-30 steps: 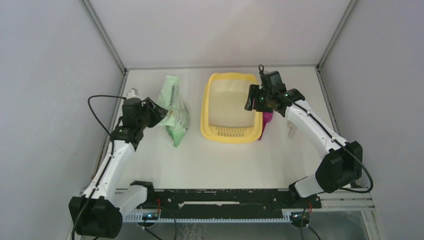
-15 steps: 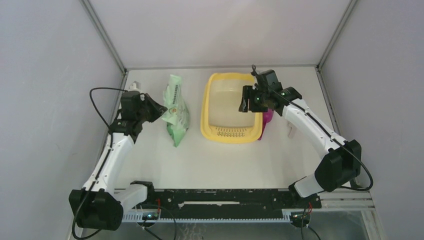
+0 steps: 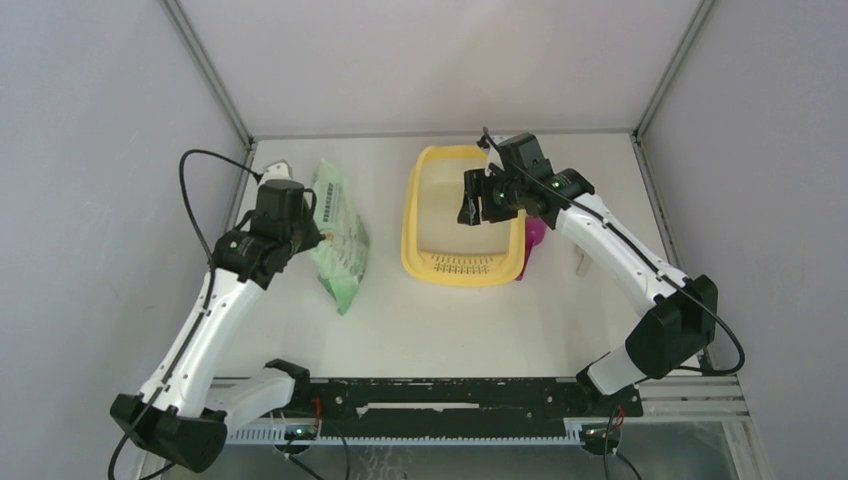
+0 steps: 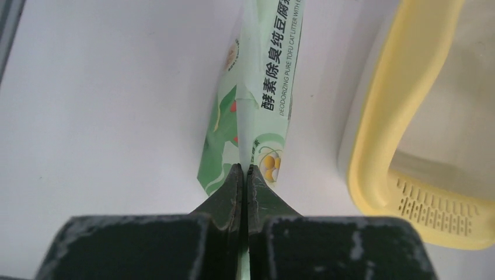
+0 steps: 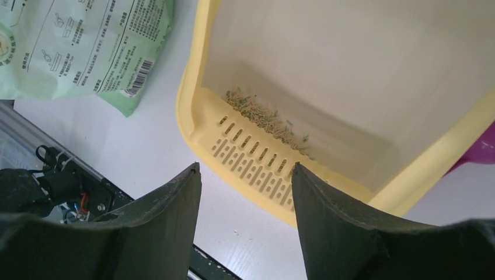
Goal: Fill the litter box with clean litter
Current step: Pick up the cat litter bag at the center of the board.
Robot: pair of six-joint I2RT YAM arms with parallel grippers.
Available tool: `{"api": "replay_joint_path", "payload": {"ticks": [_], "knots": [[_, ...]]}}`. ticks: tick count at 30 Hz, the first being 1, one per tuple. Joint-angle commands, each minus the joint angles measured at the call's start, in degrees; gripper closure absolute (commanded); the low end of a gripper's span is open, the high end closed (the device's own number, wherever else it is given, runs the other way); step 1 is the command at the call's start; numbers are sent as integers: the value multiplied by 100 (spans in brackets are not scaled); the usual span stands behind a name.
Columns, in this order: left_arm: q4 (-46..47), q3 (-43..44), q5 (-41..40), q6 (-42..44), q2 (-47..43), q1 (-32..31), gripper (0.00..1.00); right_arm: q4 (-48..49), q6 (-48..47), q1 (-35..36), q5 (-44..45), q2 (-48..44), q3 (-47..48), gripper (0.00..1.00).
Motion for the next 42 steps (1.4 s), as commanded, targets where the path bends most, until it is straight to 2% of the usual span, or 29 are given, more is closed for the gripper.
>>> {"api": "replay_joint_path", "payload": {"ticks": [1, 4, 8, 12, 14, 19, 23, 29, 33, 38, 42], "knots": [[-433, 491, -616, 156, -688, -128, 100, 439, -420, 62, -707, -208, -136, 35], [-480, 569, -478, 178, -953, -184, 100, 1039, -734, 86, -1432, -342, -287, 36], [-444, 617, -11, 250, -1159, -185, 100, 2270, -1385, 107, -2849, -396, -504, 37], [-189, 379, 386, 244, -1385, -189, 100, 3401, -1672, 132, -3951, -11, -482, 34], [-17, 293, 710, 291, -1482, -184, 100, 4120, -1620, 196, -4220, 313, -444, 31], [375, 275, 1400, 353, -1670, -215, 100, 4342, -1704, 293, -4291, 1261, 149, 33], [473, 440, 1926, 480, -1647, -220, 100, 4457, -2067, 453, -3934, 1555, 327, 34], [463, 716, 2699, 470, -1567, -220, 100, 4454, -2816, 615, -3705, 1254, 222, 34], [385, 940, 3033, 416, -1557, -220, 100, 4057, -3397, 690, -3879, 961, 207, 32], [42, 1289, 3039, 398, -1495, -220, 100, 3158, -4333, 977, -3907, 651, 333, 26], [-312, 1594, 2916, 296, -1499, -220, 100, 2850, -4841, 1303, -3229, 640, 380, 24]]}}
